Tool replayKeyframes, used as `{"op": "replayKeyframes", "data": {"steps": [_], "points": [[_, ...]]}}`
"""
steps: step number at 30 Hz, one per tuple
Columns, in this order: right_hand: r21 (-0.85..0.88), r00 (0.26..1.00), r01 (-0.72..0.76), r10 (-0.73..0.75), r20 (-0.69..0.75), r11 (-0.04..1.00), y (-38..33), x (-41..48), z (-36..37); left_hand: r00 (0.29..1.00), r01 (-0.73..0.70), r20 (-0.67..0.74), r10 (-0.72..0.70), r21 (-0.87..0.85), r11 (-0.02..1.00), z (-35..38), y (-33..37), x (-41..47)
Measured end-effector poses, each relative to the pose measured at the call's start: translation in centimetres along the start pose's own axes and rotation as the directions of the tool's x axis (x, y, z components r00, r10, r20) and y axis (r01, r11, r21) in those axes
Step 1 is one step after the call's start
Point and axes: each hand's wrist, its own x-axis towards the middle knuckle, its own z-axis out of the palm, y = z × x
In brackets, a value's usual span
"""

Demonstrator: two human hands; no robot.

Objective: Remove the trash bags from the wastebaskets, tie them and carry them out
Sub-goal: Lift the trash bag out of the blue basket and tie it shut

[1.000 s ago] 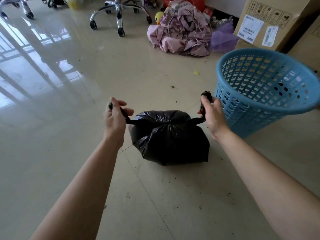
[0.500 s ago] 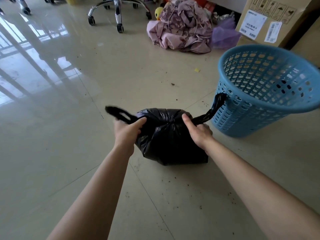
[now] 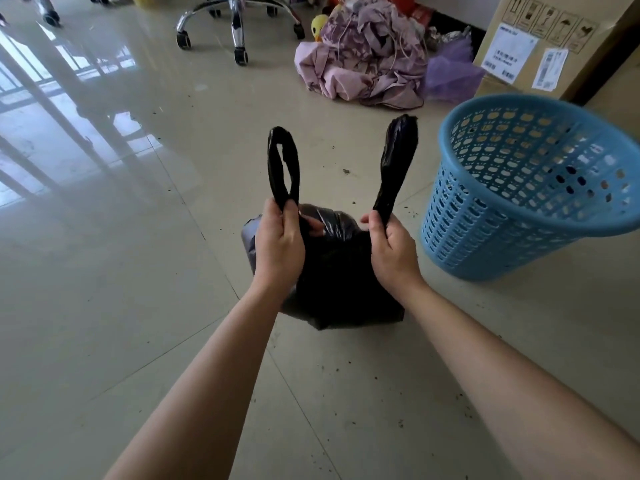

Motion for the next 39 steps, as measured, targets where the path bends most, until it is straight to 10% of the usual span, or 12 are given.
{"op": "replayKeyframes", "data": {"steps": [7, 11, 15, 21, 28, 33, 39], "points": [[-0.475, 0.907, 0.220, 0.000, 0.421, 0.852, 2.7, -1.0, -0.2, 0.839, 0.544, 0.124, -0.530, -0.222, 0.809, -0.2, -3.6, -0.6], [-0.475, 0.868, 0.253, 0.019, 0.496, 0.843, 2.3, 0.0, -1.3, 0.822, 0.567, 0.233, -0.519, -0.409, 0.715, -0.9, -3.3, -0.5], [-0.425, 0.810, 0.261, 0.043, 0.585, 0.867, 1.0, 0.4, -1.9, 0.826, 0.546, 0.312, -0.470, -0.232, 0.805, -1.5, -3.0, -0.3], [-0.489, 0.688, 0.405, 0.095, 0.719, 0.772, -0.4, 1.1, -1.4, 0.636, 0.545, 0.655, -0.409, -0.007, 0.838, -4.1, -2.2, -0.3], [-0.114, 0.778, -0.040, 0.103, 0.619, 0.993, 0.2, 0.6, -1.3, 0.784, 0.595, 0.396, -0.478, -0.257, 0.762, -2.9, -3.4, -0.2], [0.132, 0.803, -0.151, 0.044, 0.594, 0.980, 0.6, 0.1, -2.0, 0.729, 0.574, 0.562, -0.392, -0.188, 0.797, -3.5, -2.8, -0.3], [0.025, 0.742, -0.151, 0.097, 0.663, 0.988, -0.7, 0.3, -2.0, 0.702, 0.530, 0.578, -0.417, -0.034, 0.847, -3.6, -2.5, -0.5]]}}
